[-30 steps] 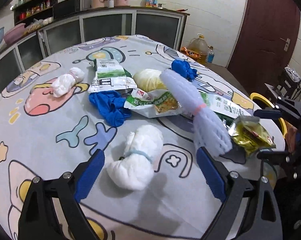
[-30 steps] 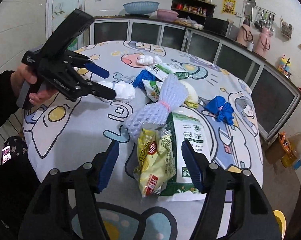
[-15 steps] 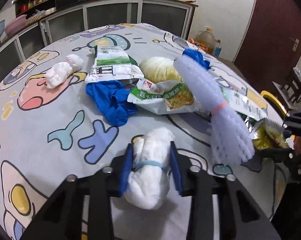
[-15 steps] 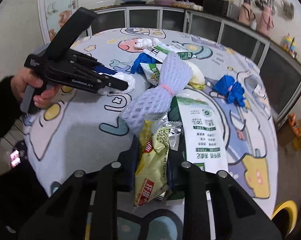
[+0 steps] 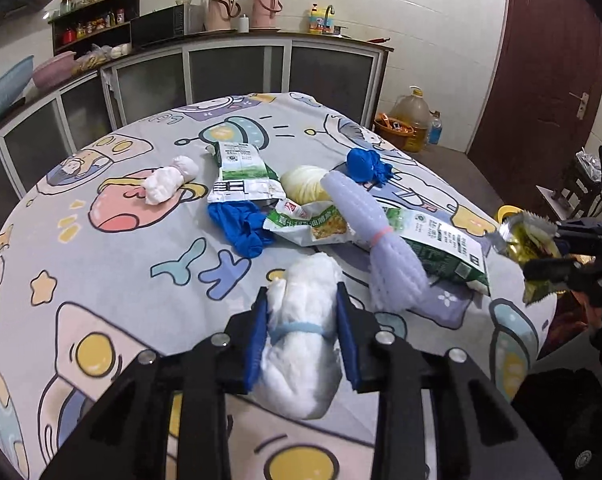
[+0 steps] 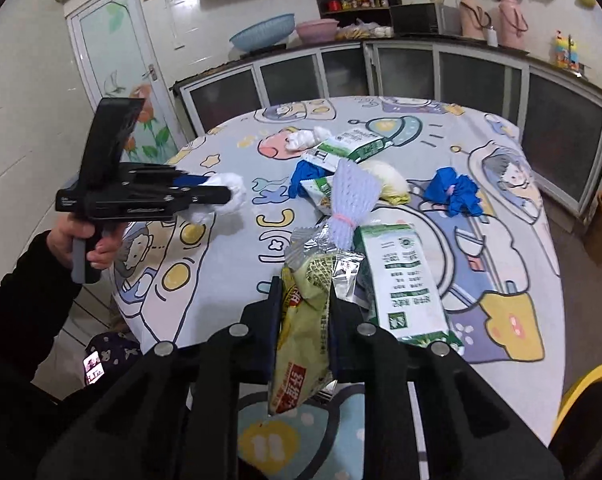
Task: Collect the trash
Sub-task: 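Carry the tissue bundle and yellow wrapper to the bin and release both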
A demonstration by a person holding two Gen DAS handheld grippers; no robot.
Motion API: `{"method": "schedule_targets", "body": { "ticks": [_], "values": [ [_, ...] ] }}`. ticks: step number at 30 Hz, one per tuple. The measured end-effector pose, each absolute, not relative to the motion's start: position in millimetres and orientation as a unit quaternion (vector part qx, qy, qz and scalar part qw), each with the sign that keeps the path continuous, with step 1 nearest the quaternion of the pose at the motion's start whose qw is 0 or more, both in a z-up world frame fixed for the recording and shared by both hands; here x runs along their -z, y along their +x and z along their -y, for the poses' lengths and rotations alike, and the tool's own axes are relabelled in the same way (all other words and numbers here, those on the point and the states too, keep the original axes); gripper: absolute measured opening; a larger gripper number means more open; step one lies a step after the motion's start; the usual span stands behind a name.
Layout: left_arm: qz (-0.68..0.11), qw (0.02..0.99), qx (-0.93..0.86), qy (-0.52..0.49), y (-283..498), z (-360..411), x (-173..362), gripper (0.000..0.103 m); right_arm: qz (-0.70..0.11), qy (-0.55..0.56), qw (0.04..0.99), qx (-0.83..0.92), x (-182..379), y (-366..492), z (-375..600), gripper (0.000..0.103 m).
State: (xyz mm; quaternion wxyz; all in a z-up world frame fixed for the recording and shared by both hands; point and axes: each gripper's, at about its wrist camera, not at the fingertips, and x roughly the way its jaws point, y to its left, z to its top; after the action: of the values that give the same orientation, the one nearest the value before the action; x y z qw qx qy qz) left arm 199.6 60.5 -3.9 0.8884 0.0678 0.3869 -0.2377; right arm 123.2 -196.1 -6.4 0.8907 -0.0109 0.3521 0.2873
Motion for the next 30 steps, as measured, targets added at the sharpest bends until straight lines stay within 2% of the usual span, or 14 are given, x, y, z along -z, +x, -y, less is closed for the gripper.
{"method": "schedule_targets", "body": {
  "ticks": [13, 30],
  "values": [
    [-0.374, 0.889, 0.257, 0.058, 168.7, -36.8, -4.9, 0.03, -0.343, 0.027, 0.911, -0.227, 8.7, 95.7, 249.2, 0.019],
    [-0.354, 0.836, 0.399, 0.127, 163.7, 134.3, -19.2, 0.03, -0.309, 0.086, 0.945, -0.067, 6.8, 56.5, 384.8, 0.019]
  ]
}}
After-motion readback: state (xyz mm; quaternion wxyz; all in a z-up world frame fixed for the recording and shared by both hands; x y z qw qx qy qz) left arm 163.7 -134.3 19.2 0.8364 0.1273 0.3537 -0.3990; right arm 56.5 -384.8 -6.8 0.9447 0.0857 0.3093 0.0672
